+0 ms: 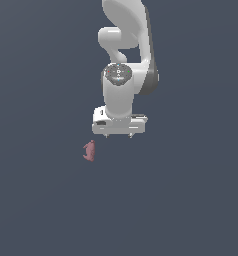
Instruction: Pick up the object and move it to a goal position.
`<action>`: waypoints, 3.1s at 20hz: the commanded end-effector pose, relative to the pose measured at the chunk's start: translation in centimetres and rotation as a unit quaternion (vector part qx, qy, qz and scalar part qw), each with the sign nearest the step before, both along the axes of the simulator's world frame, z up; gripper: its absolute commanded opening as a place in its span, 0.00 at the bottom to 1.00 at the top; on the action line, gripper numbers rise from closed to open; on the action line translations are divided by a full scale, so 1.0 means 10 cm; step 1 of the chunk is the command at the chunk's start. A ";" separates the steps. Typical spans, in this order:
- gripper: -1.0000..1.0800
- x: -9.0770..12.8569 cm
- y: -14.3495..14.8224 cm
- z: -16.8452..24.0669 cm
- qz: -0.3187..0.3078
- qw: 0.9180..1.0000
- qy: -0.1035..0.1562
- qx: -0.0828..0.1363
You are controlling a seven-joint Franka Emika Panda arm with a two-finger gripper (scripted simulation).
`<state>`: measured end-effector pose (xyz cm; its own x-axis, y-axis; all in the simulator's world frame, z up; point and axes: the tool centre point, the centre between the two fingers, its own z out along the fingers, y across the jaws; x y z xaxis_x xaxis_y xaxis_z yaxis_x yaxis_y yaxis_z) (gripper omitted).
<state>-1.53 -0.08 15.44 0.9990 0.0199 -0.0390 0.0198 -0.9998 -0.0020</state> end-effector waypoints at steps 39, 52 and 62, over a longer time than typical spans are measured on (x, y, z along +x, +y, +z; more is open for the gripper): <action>0.96 -0.03 -1.36 -0.77 0.043 0.999 -0.019 0.000; 0.96 -0.05 -1.42 -0.98 0.045 0.999 -0.019 0.000; 0.96 -0.05 -1.43 -1.33 0.045 0.999 -0.019 0.000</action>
<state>-2.12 -14.35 2.36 0.9939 0.1106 -0.0017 0.1106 -0.9939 -0.0005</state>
